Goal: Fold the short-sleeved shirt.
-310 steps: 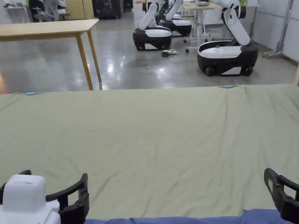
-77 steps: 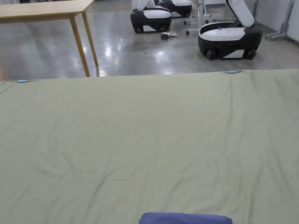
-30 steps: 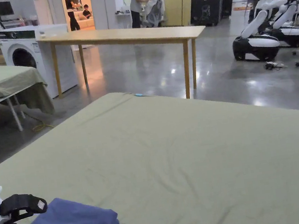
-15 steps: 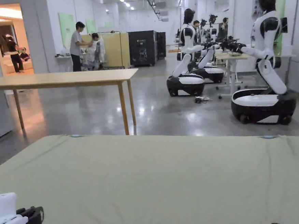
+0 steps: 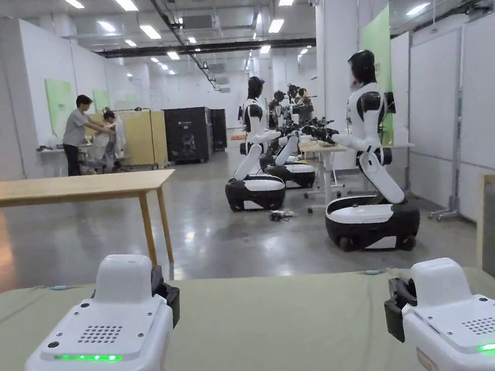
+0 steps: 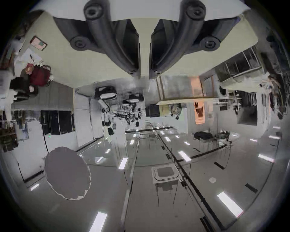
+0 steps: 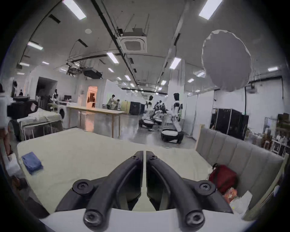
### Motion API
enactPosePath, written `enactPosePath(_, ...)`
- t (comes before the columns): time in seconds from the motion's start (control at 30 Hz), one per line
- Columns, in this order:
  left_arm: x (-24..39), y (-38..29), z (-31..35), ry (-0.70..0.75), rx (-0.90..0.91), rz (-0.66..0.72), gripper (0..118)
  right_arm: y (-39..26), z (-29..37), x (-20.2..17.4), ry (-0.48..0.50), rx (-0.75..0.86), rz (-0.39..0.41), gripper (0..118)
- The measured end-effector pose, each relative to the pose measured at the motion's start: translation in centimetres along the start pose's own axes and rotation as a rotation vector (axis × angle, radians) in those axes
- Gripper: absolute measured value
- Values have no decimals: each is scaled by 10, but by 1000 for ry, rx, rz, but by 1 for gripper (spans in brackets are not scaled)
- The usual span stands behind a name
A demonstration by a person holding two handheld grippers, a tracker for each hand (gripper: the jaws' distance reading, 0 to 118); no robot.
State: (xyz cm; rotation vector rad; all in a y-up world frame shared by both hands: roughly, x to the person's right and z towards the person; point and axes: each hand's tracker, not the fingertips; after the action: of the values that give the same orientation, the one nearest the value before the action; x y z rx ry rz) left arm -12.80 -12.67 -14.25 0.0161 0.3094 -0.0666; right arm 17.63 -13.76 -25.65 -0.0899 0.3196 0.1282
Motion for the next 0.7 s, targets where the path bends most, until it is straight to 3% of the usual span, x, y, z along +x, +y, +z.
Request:
enactPosePath(0.07,0,-3,3,-21,-12,36,11,0,-1,4,9,-1,-68,9)
enactPosePath(0.2,0,-6,-1,-65,-53,111,11,-1,5,-1,23,37,-49,10)
enactPosePath(0.4,9,-5,-4,-59,-48,25,11,1,9,1,26,74,-93,10)
enactPosePath(0.7,2,-15,-4,-50,-70,57,11,-4,9,-6,43,59,-82,12)
